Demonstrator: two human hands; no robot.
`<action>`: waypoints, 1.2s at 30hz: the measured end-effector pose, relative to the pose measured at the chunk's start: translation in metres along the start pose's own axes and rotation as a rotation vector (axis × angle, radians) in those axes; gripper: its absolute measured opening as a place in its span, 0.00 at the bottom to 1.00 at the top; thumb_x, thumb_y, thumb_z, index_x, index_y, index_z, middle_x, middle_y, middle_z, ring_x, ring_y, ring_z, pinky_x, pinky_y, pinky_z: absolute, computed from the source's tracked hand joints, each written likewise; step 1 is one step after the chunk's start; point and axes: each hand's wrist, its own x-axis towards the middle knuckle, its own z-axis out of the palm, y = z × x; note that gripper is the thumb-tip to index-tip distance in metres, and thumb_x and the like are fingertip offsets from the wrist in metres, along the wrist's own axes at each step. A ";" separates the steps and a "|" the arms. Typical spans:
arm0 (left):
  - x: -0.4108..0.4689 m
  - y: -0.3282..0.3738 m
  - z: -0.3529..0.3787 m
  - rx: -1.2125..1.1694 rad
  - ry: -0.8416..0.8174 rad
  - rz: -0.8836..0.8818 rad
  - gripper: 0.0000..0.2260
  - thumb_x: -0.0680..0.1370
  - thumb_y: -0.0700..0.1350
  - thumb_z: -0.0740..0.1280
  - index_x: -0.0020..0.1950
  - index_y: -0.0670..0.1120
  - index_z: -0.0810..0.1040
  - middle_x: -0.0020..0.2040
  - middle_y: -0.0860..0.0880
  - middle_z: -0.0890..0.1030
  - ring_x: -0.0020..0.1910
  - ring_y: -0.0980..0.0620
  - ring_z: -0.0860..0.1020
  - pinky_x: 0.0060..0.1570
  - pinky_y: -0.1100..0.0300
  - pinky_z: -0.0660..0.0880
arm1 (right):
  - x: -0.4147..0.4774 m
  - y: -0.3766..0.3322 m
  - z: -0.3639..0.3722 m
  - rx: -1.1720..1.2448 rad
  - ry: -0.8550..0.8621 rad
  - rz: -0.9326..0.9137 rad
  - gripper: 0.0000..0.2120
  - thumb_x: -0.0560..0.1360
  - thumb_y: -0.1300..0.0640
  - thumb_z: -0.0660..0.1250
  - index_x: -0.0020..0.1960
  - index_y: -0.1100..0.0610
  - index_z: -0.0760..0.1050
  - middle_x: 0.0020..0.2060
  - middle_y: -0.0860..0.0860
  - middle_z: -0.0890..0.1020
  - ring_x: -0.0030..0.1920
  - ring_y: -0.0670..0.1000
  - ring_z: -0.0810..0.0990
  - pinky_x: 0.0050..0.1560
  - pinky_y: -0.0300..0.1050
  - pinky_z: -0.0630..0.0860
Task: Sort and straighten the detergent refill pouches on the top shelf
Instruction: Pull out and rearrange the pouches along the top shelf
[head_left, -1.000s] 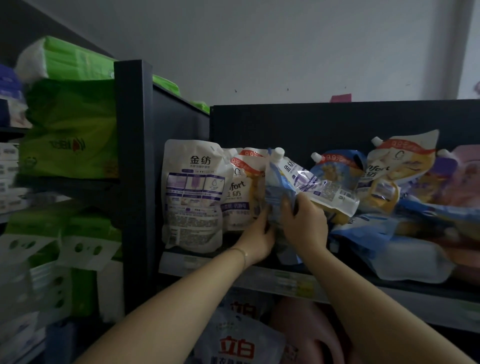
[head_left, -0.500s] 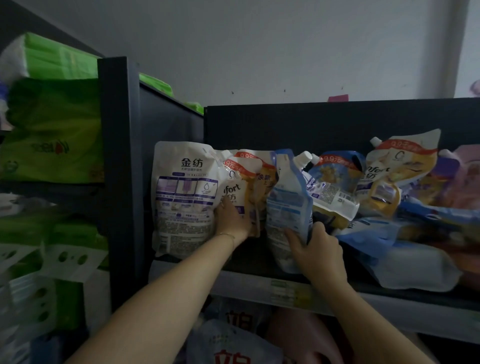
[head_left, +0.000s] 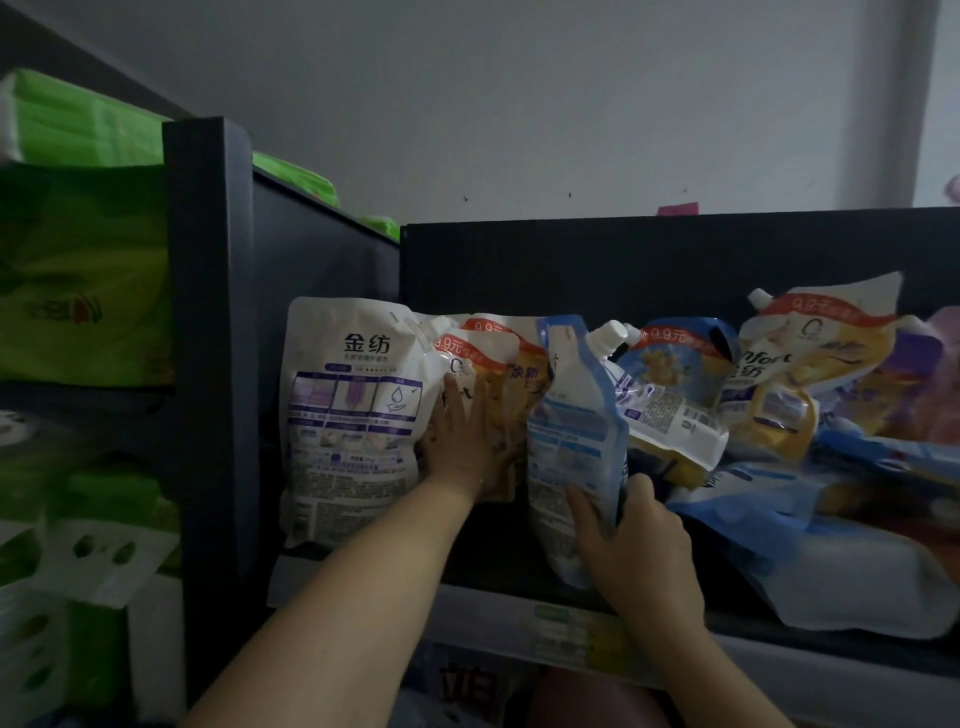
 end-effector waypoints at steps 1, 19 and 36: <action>0.000 -0.002 0.003 -0.010 -0.044 -0.017 0.48 0.73 0.71 0.58 0.75 0.53 0.27 0.73 0.41 0.26 0.72 0.35 0.29 0.70 0.34 0.38 | 0.000 0.000 0.000 -0.002 -0.001 0.001 0.19 0.74 0.38 0.64 0.41 0.52 0.62 0.37 0.48 0.77 0.37 0.52 0.79 0.33 0.51 0.78; 0.006 0.015 -0.019 -0.045 0.024 -0.086 0.36 0.75 0.49 0.69 0.76 0.41 0.52 0.75 0.39 0.56 0.73 0.38 0.57 0.69 0.46 0.60 | -0.002 -0.001 -0.002 -0.015 -0.032 0.021 0.19 0.74 0.37 0.62 0.42 0.52 0.62 0.38 0.49 0.76 0.35 0.50 0.76 0.27 0.43 0.72; 0.023 0.021 -0.026 -0.460 0.282 -0.153 0.09 0.82 0.46 0.59 0.57 0.44 0.74 0.57 0.43 0.78 0.56 0.44 0.76 0.52 0.57 0.70 | -0.004 -0.002 0.000 -0.044 -0.015 -0.015 0.19 0.75 0.37 0.61 0.42 0.51 0.61 0.38 0.48 0.75 0.36 0.51 0.76 0.29 0.48 0.76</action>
